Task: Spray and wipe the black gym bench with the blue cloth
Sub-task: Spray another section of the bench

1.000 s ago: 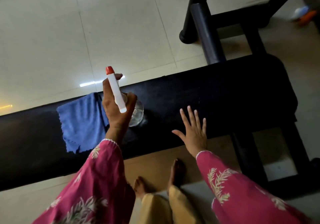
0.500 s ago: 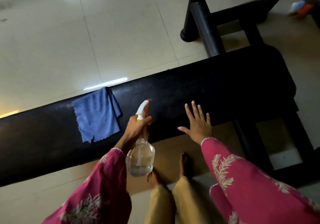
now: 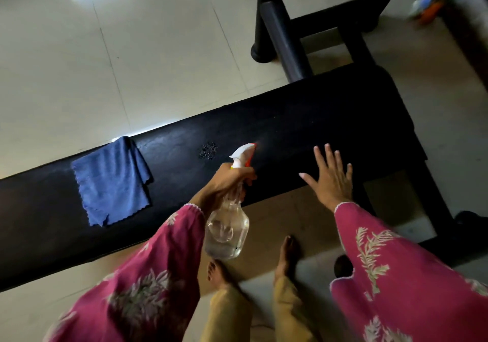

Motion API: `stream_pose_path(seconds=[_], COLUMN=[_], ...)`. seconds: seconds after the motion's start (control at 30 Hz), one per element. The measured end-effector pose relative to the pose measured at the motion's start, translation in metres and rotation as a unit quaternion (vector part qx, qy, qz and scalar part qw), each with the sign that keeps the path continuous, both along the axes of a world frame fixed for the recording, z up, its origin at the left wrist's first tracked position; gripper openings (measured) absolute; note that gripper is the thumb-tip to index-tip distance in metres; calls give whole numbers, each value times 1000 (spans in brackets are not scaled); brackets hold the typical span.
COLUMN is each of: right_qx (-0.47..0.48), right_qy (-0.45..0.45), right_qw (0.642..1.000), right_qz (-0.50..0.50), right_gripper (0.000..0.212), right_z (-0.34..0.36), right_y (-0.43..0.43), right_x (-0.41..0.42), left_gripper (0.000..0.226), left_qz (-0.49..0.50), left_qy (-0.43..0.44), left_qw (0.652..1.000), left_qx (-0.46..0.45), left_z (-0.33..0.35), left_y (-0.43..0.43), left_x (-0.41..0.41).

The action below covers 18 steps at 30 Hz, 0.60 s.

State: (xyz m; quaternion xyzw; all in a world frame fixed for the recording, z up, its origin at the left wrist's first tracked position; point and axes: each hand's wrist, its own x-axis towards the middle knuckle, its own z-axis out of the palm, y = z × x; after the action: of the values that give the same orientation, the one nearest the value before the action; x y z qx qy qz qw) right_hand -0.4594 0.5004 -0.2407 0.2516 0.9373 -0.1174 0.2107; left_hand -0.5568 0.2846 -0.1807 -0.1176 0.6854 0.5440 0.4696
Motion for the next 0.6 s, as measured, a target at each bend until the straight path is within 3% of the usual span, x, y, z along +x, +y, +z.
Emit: stream_pose_path(seconds=[0.17,0.27,0.33,0.4,0.6], right_qx=[5,8,11,16,7], right_qy=[-18,-30,-46,-76,-94], right_qw=[1000,999,998,997,995], right_qz=[-12,-29,-33,-3,43], right_gripper=[73,73,73,74,76], right_z=[9,14,16,16,13], right_y=[43,64,79,92,103], right_x=[6,4,2,2,9], left_gripper=[31,51,40,10,27], left_qz=[18,-52,-67,-61,-22], left_qy=[-17,-20,-28,-35,-6], left_qw=[999,997,996,997,999], left_qx=[20,52,52,22,-28], left_z=[1,3,4,5,-6], left_y=[51,84,112,141,185], left_x=[0,-1,0,0,6])
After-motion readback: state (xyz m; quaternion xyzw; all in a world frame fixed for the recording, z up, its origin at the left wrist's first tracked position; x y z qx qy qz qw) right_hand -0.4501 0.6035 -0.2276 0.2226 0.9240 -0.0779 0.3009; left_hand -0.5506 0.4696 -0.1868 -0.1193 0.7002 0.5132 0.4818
